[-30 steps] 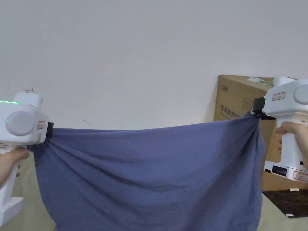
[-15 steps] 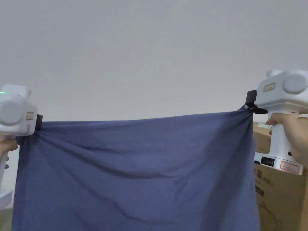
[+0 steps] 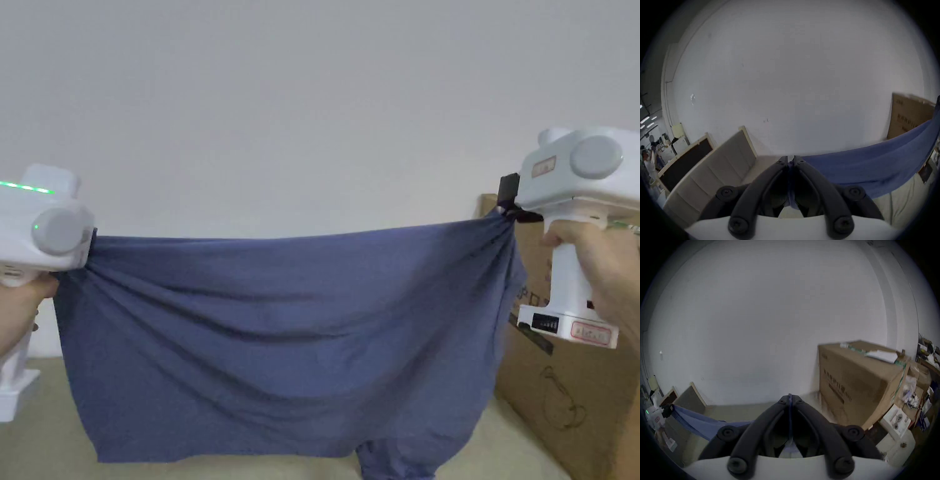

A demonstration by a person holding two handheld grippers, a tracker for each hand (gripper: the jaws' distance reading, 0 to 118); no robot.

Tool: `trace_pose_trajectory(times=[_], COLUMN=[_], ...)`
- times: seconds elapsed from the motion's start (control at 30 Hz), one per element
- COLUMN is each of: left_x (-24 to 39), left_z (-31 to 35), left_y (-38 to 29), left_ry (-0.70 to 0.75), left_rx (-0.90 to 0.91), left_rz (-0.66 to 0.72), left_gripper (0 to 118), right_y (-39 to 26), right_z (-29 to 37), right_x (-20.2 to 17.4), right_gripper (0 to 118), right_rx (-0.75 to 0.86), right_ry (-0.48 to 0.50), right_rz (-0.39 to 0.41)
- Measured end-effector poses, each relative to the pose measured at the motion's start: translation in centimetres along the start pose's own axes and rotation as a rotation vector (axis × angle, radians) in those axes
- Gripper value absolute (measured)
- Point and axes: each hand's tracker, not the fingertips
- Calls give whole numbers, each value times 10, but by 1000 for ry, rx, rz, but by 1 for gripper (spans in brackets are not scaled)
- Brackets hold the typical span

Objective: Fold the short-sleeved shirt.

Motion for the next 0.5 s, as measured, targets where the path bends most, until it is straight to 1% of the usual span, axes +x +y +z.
trace_pose_trajectory(times=[0.1,0.17,0.23,0.27,0.3,0.33,0.37,0.43,0.47,0.5], left_x=[24,40,54,59,62,64,65,62,58,54], left_z=[-39,-62,-81,-87,-90,-91,-90,-85,-76,-68], left_y=[-61,-105,-150,-173,-195,-215,-234,-266,-278,-291], left_ry=[-2,-16,-28,-39,-44,-55,-59,-71,-73,-90], left_rx=[-126,-219,-326,-363,-404,-435,-463,-513,-528,-538], left_rz=[-31,-81,-124,-121,-135,-127,-122,-108,-98,-80], left_gripper=[5,5,5,5,5,5,5,5,5,5], right_y=[-60,-105,-152,-176,-200,-224,-247,-289,-308,-324], right_z=[-51,-78,-102,-113,-121,-126,-127,-126,-123,-118], right_x=[5,8,12,16,19,22,27,36,42,46], right_gripper=[2,2,2,2,2,2,2,2,2,2], right_rx=[-141,-240,-330,-382,-429,-476,-509,-584,-619,-645], right_ry=[-33,-57,-72,-77,-78,-88,-77,-97,-81,-100], right_rz=[24,28,51,66,81,76,73,42,52,49])
